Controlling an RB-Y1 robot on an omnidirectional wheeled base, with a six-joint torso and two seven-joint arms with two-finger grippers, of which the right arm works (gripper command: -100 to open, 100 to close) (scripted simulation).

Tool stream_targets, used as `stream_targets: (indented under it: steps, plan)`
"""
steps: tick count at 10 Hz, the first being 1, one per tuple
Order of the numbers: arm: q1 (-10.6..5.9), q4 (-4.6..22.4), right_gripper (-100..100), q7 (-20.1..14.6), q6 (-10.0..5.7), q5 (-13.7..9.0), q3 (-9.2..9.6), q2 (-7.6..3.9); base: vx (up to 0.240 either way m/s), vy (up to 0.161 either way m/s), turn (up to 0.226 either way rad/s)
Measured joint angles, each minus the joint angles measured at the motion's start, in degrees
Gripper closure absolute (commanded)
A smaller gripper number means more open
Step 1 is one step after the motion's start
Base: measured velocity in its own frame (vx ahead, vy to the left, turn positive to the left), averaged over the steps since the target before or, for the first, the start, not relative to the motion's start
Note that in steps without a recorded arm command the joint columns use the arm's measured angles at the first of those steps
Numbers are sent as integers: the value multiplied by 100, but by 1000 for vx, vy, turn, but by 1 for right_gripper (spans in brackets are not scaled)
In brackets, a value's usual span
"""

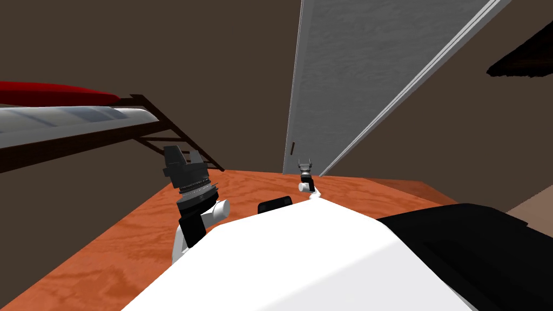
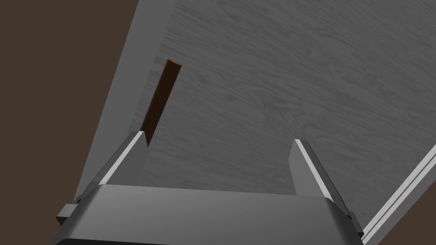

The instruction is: Pull the door open

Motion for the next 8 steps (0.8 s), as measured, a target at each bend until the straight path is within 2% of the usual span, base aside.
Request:
stream_targets:
  steps: [1, 3, 8]
  plan:
    - [-77, 169, -100, -79, -36, -57, -4, -10, 64, -36, 143]
    - [-132, 324, -100, -216, -34, -165, -1, 3, 53, -36, 62]
    - [-422, 1096, -100, -699, -213, -508, 16, 5, 75, -54, 132]
